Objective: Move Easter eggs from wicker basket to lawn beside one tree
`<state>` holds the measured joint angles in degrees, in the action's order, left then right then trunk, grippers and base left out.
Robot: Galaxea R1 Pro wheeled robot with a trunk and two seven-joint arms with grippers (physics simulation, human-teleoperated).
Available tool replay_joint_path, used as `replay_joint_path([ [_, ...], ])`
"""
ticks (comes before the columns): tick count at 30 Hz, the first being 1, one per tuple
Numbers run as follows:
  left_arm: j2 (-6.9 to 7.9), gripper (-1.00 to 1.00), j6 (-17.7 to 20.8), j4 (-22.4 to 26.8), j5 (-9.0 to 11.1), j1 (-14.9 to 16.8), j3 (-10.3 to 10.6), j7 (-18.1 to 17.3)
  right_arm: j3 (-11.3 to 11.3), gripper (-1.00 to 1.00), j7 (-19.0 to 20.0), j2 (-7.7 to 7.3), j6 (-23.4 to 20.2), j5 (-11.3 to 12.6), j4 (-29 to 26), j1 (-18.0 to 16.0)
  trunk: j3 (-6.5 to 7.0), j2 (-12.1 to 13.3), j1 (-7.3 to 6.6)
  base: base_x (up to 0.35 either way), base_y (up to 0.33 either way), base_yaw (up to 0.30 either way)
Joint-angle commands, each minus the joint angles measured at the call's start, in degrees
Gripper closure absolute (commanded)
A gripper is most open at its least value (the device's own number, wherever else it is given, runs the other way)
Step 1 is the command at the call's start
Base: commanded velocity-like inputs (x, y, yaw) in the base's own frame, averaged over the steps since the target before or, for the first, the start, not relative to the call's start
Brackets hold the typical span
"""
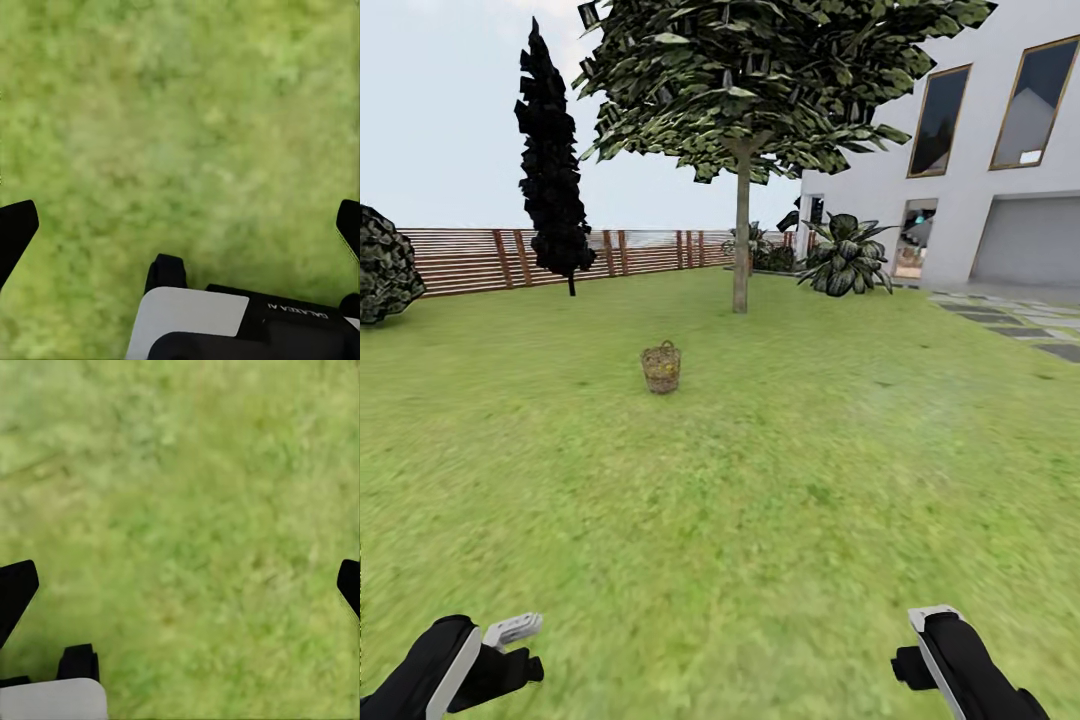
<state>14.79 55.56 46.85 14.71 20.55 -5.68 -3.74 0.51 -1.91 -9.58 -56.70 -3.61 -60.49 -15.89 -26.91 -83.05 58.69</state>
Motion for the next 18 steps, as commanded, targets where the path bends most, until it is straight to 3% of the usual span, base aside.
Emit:
replay_joint_path([
  [1, -0.02, -1.0, 0.25, 0.01, -0.3, 0.06, -0.12, -0.39, 0.05, -1.0, 0.15, 0.0, -0.25, -0.2, -0.07, -0.02, -0.07, -0.03, 0.03, 0.337, 0.0, 0.084],
  [18, 0.0, -1.0, 0.25, 0.08, -0.3, 0.08, -0.12, -0.4, -0.14, -1.0, 0.15, 0.01, -0.34, -0.22, -0.07, -0.02, -0.07, -0.03, 0.03, 0.338, 0.0, 0.009],
])
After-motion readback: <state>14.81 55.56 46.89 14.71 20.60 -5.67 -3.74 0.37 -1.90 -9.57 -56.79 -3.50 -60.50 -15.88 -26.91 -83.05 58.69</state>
